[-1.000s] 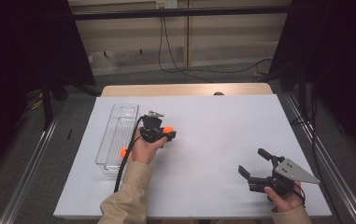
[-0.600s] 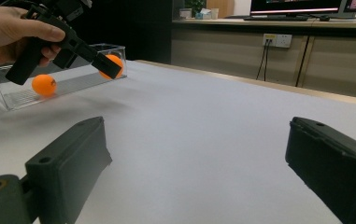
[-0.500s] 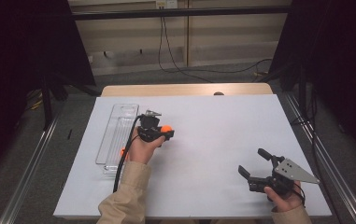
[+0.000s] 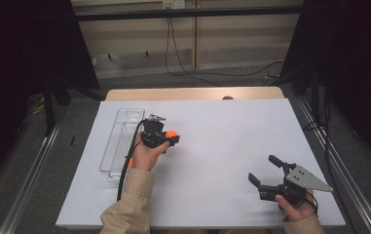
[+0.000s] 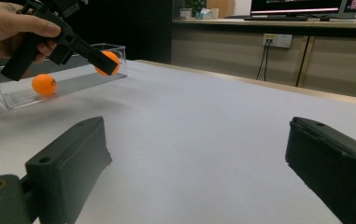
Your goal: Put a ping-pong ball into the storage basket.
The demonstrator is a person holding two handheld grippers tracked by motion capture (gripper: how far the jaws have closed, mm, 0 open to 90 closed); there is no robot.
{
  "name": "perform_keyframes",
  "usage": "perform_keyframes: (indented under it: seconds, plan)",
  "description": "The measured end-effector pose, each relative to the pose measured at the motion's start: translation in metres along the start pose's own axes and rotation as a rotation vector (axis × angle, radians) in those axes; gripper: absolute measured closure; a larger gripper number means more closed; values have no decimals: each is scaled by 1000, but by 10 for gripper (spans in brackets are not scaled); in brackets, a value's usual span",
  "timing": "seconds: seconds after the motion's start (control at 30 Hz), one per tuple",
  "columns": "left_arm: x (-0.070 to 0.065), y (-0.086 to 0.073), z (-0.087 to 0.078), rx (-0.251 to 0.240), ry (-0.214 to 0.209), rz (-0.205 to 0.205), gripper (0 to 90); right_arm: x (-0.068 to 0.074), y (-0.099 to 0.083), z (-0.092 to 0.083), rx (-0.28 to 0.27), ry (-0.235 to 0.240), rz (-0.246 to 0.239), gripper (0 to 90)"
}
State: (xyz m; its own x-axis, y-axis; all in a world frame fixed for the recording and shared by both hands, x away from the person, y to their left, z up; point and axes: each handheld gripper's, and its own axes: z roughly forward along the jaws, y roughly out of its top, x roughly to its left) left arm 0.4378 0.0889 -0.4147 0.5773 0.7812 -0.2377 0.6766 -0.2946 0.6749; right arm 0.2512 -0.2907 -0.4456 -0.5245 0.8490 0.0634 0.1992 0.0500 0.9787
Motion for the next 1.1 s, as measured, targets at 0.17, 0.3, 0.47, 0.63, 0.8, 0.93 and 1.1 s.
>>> perform_keyframes:
  seconds: [0.17,0.3,0.47,0.63,0.8,0.93,1.1]
  plan:
    - [1,0,-1,4,-2,-8,509,0,0,0,0,0,0,49]
    - [2,0,-2,-1,6,-5,509,0,0,0,0,1,0,49]
    - [3,0,-3,1,2,-14,509,0,0,0,0,0,0,49]
    - [4,1,-6,1,5,-10,509,0,0,0,0,1,0,49]
    - [4,1,-8,-1,6,-13,509,0,0,0,0,1,-3,49]
    - [6,2,-10,1,10,-17,509,0,0,0,0,1,-3,49]
    - [7,2,-12,-3,11,-17,509,0,0,0,1,1,-3,49]
